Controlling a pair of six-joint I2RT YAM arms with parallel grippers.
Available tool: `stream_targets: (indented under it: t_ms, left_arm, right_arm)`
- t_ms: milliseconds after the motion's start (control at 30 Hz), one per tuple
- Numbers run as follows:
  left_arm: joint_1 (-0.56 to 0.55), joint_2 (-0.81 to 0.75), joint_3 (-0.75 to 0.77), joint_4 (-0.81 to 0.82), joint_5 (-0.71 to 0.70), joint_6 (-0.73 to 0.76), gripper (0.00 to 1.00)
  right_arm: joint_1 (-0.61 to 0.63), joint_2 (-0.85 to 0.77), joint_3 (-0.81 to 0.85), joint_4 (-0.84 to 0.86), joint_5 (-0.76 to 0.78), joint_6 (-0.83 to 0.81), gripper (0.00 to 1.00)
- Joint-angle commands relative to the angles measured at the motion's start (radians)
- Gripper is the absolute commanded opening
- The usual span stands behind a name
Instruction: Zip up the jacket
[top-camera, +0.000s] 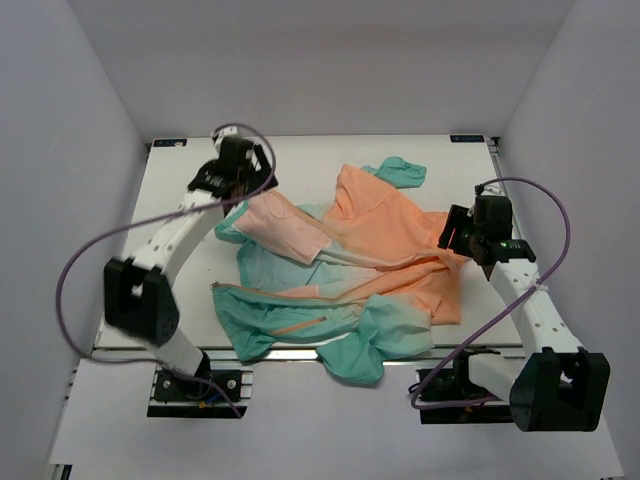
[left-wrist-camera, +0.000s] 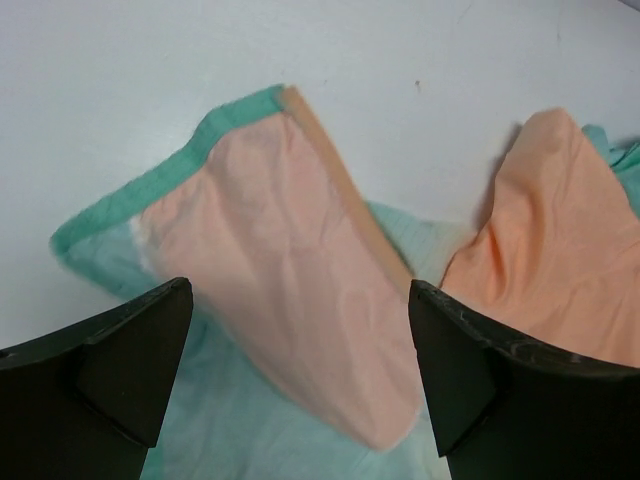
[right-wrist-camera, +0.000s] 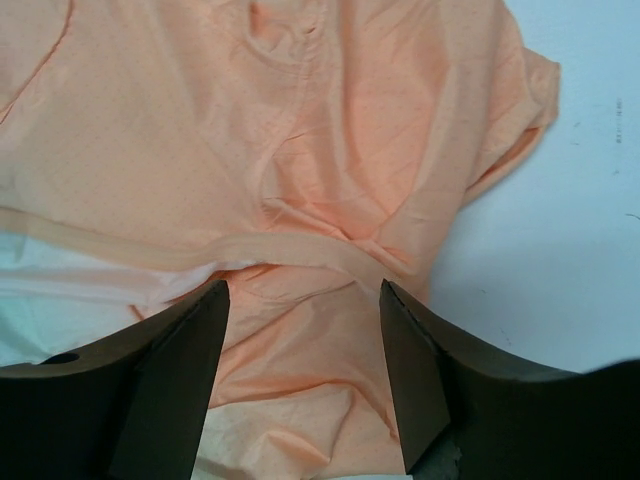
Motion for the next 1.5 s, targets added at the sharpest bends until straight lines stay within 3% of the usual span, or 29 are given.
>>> stream_targets:
  t_ms: [0, 67, 133, 300, 433, 633, 733, 867, 900, 967, 1000, 1200, 1267, 1333, 1367, 1400, 1467]
  left_arm:
    - [0.001, 0.191, 0.217, -0.127, -0.009, 0.026, 0.98]
    - [0.01, 0.375, 0.442, -0.259, -0.046, 0.02, 0.98]
    - [0.026, 0.53, 0.568, -0.334, -0.055, 0.02, 0.98]
    - [0.047, 0.754, 0.871, -0.373, -0.045, 0.049, 0.98]
    - [0.047, 0.837, 0.888, -0.325, -0.086, 0.058, 0.98]
    - [0.05, 0.913, 0.871, -0.291, -0.118, 0.055, 0.96]
    - [0.05, 0.942, 0.856, -0.299, -0.083, 0.046, 0.83]
    - [0.05, 0.916, 0.726, -0.239, -0.048, 0.037, 0.53]
    - [0.05, 0.911, 0.709, -0.221, -0.042, 0.034, 0.27]
    - [0.05, 0.91, 0.702, -0.218, -0.029, 0.032, 0.04]
    - [0.05, 0.913, 0.716, -0.231, -0.028, 0.034, 0.0]
    - [0.05, 0.856, 0.923, -0.222, -0.031, 0.126, 0.0]
    - [0.05, 0.754, 0.914, -0.201, 0.004, 0.152, 0.0]
    - [0.047, 0.646, 0.823, -0.141, 0.023, 0.155, 0.0]
    - [0.043, 0.512, 0.752, -0.12, 0.024, 0.144, 0.0]
    - [0.041, 0.438, 0.574, -0.059, 0.029, 0.14, 0.0]
    - [0.029, 0.207, 0.371, 0.027, 0.027, 0.094, 0.0]
  right_arm:
    - [-0.003, -0.017, -0.023, 0.035, -0.086, -0.016, 0.68]
    - [-0.003, -0.014, -0.023, 0.023, -0.089, -0.013, 0.69]
    - [-0.003, -0.004, -0.025, 0.024, -0.091, -0.007, 0.69]
    - [-0.003, 0.023, -0.004, 0.011, -0.085, -0.002, 0.74]
    - [-0.003, 0.025, -0.008, 0.015, -0.071, 0.007, 0.89]
    - [-0.003, 0.013, -0.008, 0.017, -0.048, 0.03, 0.89]
    - [-0.003, -0.004, -0.01, 0.021, -0.033, 0.038, 0.89]
    - [-0.003, -0.026, -0.017, 0.032, -0.014, 0.045, 0.89]
    - [-0.002, -0.029, -0.017, 0.034, -0.013, 0.047, 0.89]
    - [-0.003, -0.035, -0.022, 0.04, -0.008, 0.047, 0.89]
    - [-0.003, -0.035, -0.022, 0.043, -0.008, 0.044, 0.89]
    - [-0.003, -0.038, -0.017, 0.054, -0.065, 0.031, 0.89]
    - [-0.003, -0.052, -0.016, 0.049, -0.074, 0.036, 0.89]
    - [-0.003, -0.078, -0.023, 0.057, -0.092, 0.042, 0.89]
    - [-0.003, -0.087, -0.028, 0.061, -0.095, 0.045, 0.89]
    - [-0.003, -0.096, -0.031, 0.069, -0.096, 0.053, 0.89]
    - [-0.003, -0.122, -0.043, 0.075, -0.132, 0.058, 0.89]
